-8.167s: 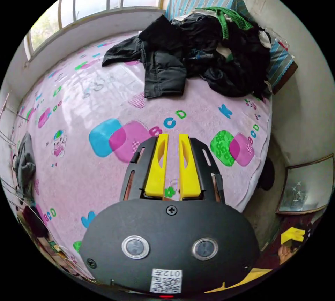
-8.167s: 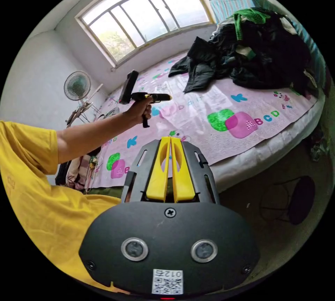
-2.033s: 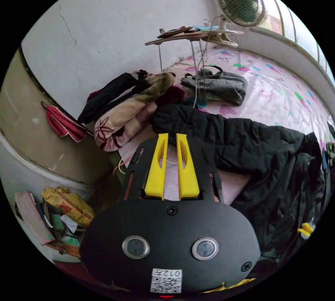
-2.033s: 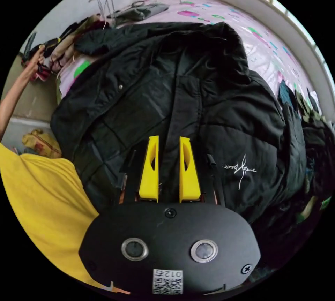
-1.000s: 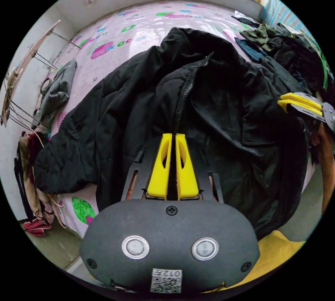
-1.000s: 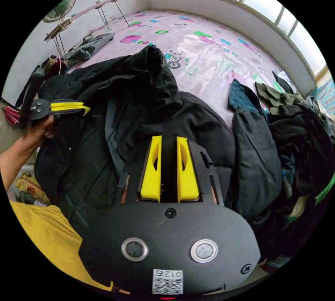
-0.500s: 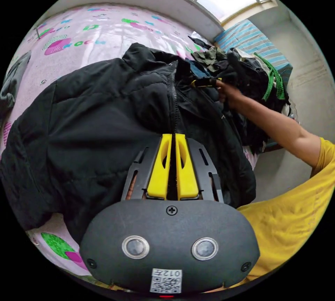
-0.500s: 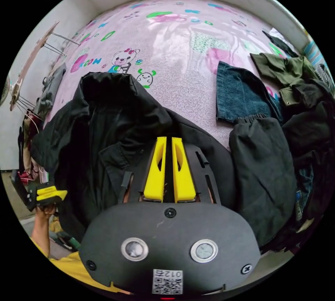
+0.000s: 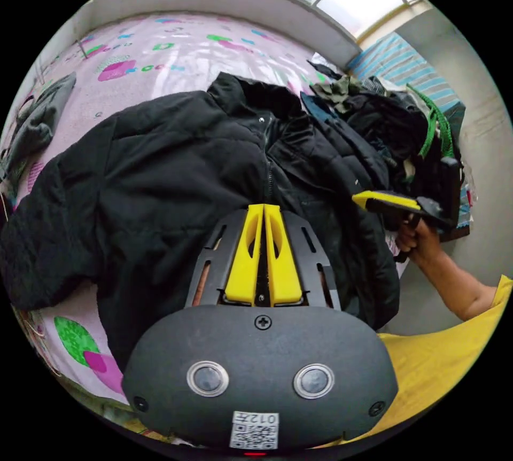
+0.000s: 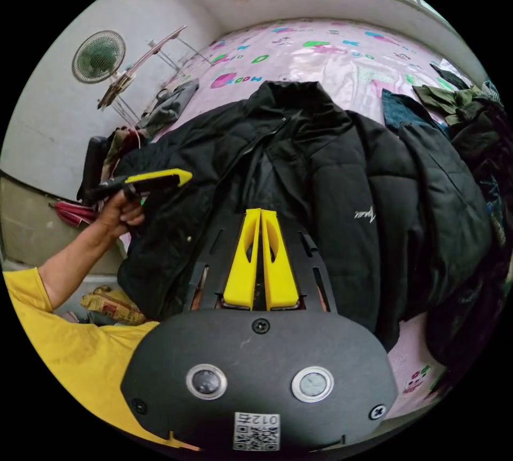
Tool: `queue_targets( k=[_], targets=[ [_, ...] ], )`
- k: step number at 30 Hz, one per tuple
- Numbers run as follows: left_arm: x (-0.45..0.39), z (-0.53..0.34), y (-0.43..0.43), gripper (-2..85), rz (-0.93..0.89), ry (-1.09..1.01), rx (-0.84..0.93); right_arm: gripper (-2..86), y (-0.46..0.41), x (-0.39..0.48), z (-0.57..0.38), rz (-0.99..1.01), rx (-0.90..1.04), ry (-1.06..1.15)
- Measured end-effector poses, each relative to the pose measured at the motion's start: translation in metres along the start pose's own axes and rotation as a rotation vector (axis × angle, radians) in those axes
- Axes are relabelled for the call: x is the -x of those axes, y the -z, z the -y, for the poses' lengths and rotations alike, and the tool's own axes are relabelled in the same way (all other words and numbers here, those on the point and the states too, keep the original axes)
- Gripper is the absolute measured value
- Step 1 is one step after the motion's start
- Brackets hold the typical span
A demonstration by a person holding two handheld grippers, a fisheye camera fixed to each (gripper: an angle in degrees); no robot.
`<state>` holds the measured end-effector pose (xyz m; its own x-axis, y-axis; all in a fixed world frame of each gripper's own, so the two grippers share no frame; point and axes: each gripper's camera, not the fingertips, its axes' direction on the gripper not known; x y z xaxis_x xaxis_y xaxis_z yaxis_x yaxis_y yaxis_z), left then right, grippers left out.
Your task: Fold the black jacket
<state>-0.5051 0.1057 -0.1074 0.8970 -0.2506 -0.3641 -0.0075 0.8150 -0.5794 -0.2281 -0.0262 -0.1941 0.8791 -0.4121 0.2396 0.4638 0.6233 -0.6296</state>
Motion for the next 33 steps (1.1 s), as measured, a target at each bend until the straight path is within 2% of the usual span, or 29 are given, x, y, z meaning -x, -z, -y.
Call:
queue_targets(
  k=[4, 9, 12, 15, 20, 25, 30, 33],
  targets=[
    [0.003, -0.066, 0.034, 0.3, 0.155, 0.026, -0.058, 0.4, -0.018, 0.037, -0.033, -0.063, 0.092, 0.106],
    [-0.016, -0.191, 0.029, 0.3, 0.391, 0.103, 0.099, 0.2, -0.061, 0.070, -0.067, -0.251, 0.306, 0.332],
    [-0.037, -0.241, 0.005, 0.3, 0.418, 0.110, 0.195, 0.1, -0.088, 0.083, -0.082, -0.307, 0.412, 0.419],
    [-0.052, -0.266, -0.030, 0.3, 0.462, 0.104, 0.275, 0.1, -0.111, 0.098, -0.090, -0.390, 0.454, 0.480],
    [-0.049, -0.282, -0.071, 0.4, 0.539, 0.200, 0.299, 0.3, -0.136, 0.117, -0.090, -0.417, 0.486, 0.481],
    [-0.020, -0.301, -0.082, 0.3, 0.443, 0.393, 0.204, 0.7, -0.144, 0.114, -0.091, -0.331, 0.504, 0.462],
    [0.028, -0.332, -0.079, 0.3, 0.147, 0.506, 0.158, 0.7, -0.137, 0.098, -0.097, -0.174, 0.444, 0.316],
    [0.033, -0.362, -0.058, 0.3, 0.137, 0.535, 0.040, 1.0, -0.113, 0.122, -0.129, -0.066, 0.304, 0.458]
  ],
)
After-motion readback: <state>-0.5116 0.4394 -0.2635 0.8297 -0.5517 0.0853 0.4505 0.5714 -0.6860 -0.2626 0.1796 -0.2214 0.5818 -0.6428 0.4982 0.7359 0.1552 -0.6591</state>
